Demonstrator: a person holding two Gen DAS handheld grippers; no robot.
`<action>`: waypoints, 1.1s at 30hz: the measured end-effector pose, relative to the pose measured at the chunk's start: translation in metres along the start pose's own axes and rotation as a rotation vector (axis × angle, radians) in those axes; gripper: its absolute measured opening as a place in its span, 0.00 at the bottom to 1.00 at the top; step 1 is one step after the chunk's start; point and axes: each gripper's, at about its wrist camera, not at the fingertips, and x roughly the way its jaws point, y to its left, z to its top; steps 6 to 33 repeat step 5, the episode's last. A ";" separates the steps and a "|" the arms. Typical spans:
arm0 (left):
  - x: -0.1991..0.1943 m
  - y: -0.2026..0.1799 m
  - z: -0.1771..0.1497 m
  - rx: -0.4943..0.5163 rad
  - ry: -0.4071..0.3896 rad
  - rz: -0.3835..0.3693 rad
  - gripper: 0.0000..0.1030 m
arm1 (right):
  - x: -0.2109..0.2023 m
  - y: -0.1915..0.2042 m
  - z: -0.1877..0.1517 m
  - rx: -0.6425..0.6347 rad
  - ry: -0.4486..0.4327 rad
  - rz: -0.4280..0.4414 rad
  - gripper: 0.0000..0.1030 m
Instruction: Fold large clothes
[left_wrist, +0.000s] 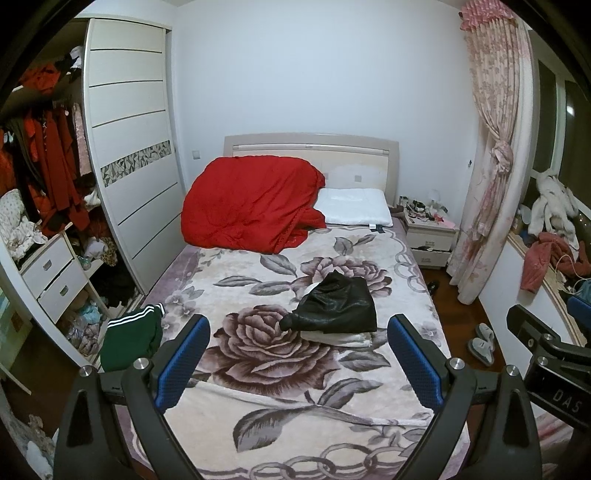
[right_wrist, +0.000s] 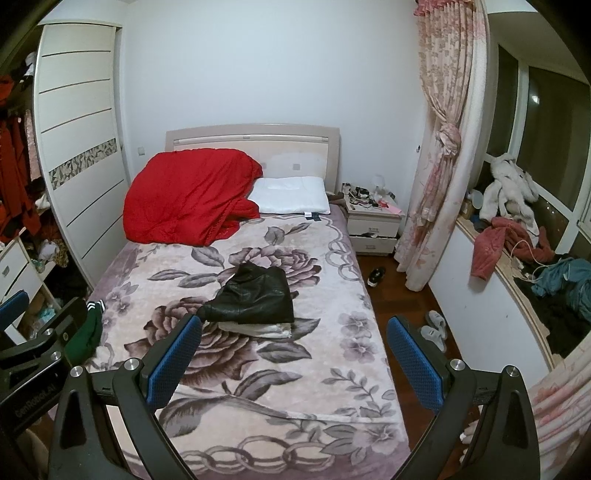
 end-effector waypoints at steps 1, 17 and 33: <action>0.001 0.000 0.001 0.001 0.000 -0.001 0.95 | 0.000 0.001 0.000 -0.001 0.000 0.001 0.99; 0.000 0.005 0.005 -0.003 -0.005 -0.001 0.95 | 0.000 0.002 -0.001 -0.002 -0.003 -0.001 0.99; 0.000 0.005 0.005 -0.003 -0.005 -0.001 0.95 | 0.000 0.002 -0.001 -0.002 -0.003 -0.001 0.99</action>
